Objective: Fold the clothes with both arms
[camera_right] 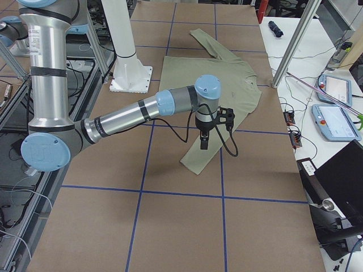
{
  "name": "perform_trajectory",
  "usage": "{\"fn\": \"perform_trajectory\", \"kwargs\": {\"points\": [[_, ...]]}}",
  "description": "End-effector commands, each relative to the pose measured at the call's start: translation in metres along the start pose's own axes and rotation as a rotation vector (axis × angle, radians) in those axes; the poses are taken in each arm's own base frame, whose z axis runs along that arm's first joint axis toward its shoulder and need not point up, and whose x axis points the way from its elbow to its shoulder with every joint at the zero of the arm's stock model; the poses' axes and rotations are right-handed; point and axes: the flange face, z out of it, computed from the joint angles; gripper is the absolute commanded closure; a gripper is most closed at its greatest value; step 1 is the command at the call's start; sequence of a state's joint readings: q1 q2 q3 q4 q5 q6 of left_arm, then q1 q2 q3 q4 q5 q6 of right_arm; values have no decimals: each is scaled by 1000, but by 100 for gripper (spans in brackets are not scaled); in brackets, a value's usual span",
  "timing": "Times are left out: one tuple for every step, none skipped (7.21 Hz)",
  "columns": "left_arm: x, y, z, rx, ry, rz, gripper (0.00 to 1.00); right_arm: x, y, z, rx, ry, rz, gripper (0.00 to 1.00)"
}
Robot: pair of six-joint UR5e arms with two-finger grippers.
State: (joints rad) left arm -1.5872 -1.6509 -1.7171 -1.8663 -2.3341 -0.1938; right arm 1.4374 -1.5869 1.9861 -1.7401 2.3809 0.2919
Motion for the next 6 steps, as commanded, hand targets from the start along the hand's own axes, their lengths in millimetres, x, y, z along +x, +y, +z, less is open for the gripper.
{"fn": "perform_trajectory", "kwargs": {"points": [[-6, 6, 7, -20, 4, -21, 0, -4, 0, -1, -5, -29, -2, 0], [-8, 6, 9, -33, 0, -43, 0, -5, 1, -2, -2, -31, -8, 0], [-11, 9, 12, -69, -9, -72, 0, -8, 0, -3, 12, -36, -27, 0], [-9, 9, 11, -79, -10, -75, 0, -9, -1, -3, 20, -39, -38, 0], [-8, 10, 15, -88, -8, -55, 0, -12, -1, -2, 18, -40, -43, 0], [0, 8, 24, -142, -5, -25, 0, -16, 0, 3, 4, -48, -52, 0]]}}
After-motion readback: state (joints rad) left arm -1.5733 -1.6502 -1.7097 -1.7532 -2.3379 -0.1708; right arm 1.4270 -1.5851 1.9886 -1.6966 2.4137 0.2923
